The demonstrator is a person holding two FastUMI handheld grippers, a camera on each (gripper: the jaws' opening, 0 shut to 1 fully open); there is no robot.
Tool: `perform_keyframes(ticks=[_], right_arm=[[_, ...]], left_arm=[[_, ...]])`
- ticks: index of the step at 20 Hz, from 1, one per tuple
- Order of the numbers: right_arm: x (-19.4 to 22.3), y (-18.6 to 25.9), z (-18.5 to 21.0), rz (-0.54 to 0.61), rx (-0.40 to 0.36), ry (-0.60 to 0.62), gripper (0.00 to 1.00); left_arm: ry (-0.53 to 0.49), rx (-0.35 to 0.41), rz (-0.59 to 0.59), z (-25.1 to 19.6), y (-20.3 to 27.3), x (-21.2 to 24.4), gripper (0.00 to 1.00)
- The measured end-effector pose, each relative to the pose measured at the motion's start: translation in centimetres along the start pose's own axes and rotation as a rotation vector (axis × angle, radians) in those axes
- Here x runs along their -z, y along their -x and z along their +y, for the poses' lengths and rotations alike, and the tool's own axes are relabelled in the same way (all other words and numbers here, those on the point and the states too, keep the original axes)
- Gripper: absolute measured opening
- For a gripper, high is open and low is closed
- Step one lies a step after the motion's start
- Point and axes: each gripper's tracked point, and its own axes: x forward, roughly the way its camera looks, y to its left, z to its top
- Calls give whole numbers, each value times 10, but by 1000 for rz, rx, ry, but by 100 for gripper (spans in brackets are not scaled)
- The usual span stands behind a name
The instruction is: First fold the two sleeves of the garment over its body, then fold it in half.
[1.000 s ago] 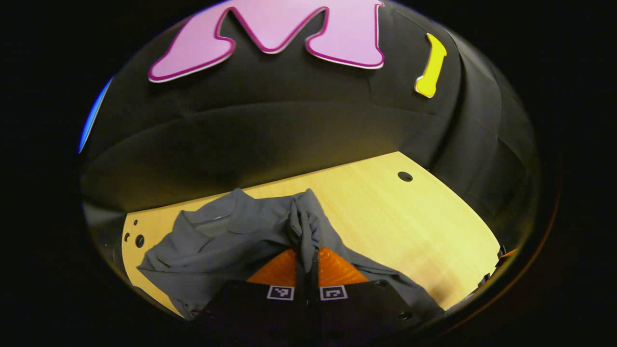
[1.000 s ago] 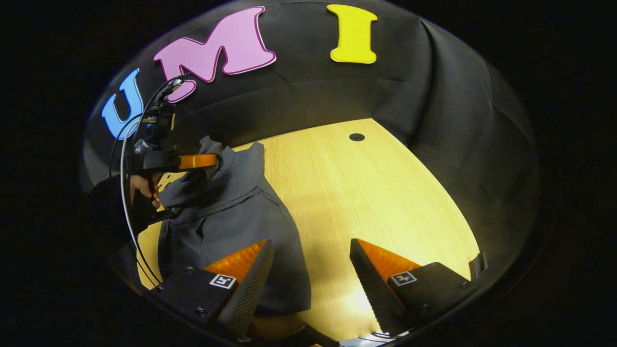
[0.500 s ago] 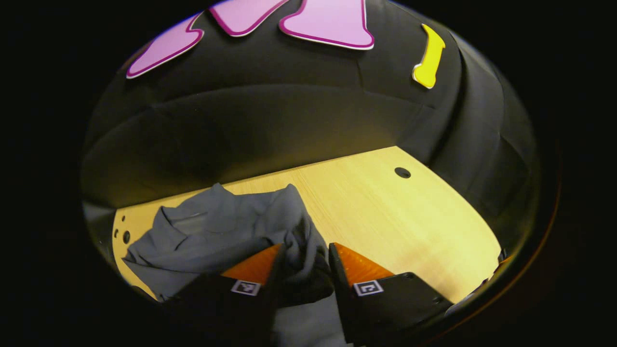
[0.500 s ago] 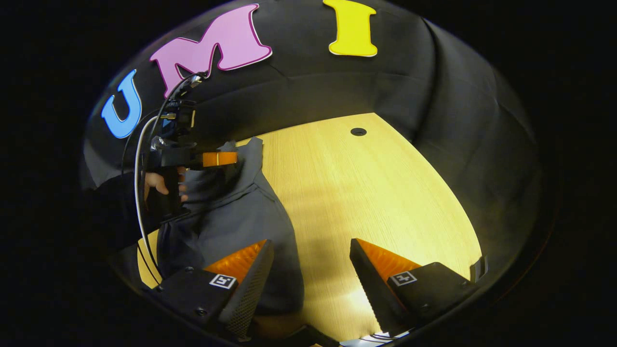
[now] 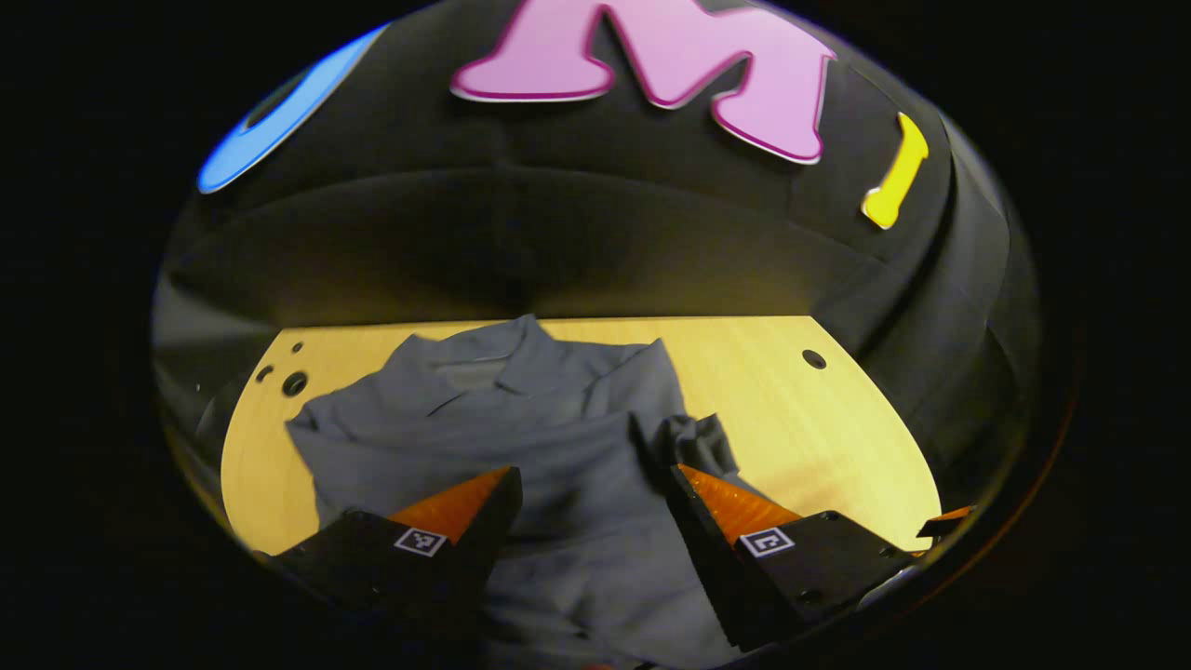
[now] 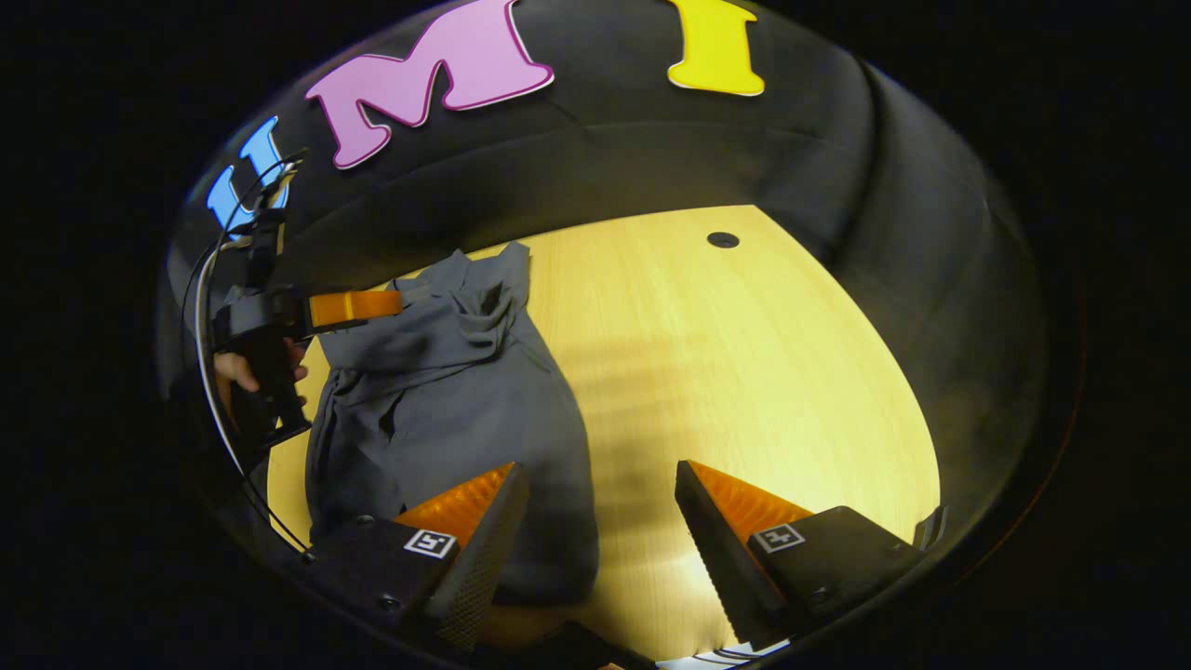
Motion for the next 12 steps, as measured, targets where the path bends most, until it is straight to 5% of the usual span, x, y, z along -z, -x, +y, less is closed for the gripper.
perform_keyframes(ticks=[5,12], right_arm=[[24,-21,25,82,-45,63,99],[67,-38,40,208,-65,114,99]], left_arm=[[65,-143,54,88,71,77,92],[204,-282,138,150,147,181,96]])
